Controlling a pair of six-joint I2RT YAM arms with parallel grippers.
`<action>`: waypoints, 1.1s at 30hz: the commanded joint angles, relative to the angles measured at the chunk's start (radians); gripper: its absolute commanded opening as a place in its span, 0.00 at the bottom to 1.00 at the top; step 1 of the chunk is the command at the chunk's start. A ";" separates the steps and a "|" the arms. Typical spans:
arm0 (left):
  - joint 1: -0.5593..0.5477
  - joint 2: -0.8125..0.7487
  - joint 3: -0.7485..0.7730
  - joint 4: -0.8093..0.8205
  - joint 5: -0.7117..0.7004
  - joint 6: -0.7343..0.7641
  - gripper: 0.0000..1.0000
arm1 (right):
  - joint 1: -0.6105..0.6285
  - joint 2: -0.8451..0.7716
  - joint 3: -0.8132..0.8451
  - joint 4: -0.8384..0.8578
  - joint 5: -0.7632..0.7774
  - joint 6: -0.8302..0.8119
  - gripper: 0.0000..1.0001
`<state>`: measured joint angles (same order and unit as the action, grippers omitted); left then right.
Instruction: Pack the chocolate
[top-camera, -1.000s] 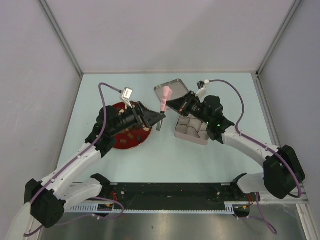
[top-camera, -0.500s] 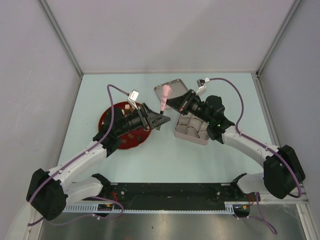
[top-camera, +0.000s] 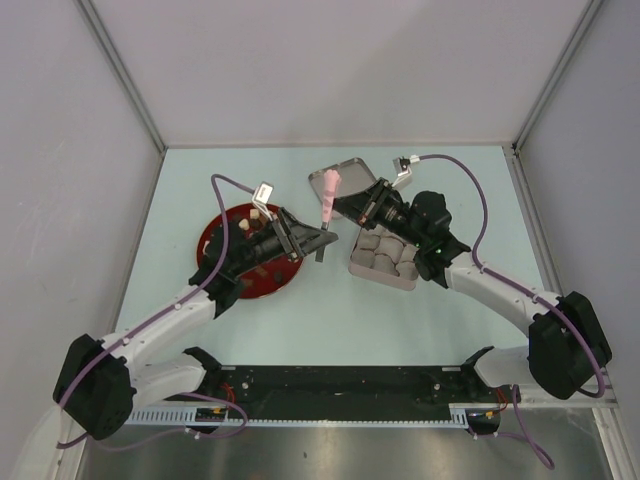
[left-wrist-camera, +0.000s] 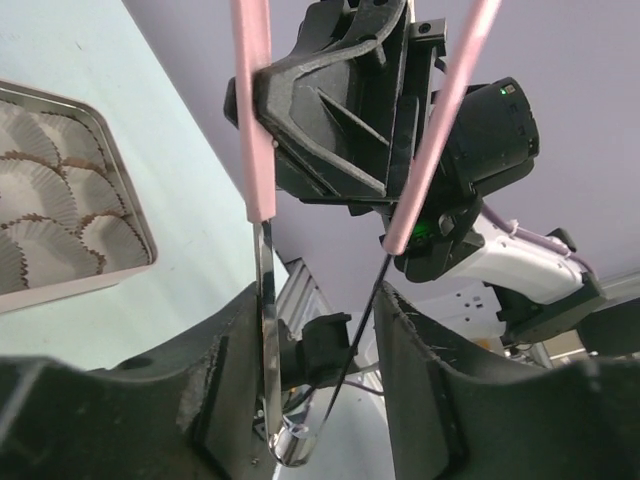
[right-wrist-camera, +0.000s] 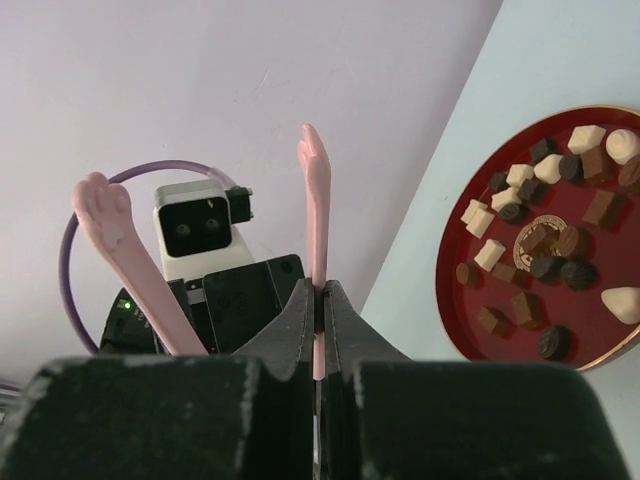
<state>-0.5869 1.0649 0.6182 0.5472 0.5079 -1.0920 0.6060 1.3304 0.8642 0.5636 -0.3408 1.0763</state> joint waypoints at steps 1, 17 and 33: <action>-0.010 0.001 -0.018 0.161 0.040 -0.078 0.49 | 0.005 -0.011 -0.010 0.070 -0.001 -0.018 0.00; -0.010 0.012 -0.009 0.158 0.044 -0.054 0.22 | 0.011 0.009 -0.011 0.099 -0.029 -0.050 0.10; 0.007 -0.082 0.136 -0.360 -0.130 0.322 0.06 | -0.040 -0.128 -0.011 -0.180 0.036 -0.239 0.42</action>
<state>-0.5888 1.0294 0.6720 0.3183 0.4507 -0.9291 0.5808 1.2713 0.8494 0.4625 -0.3470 0.9283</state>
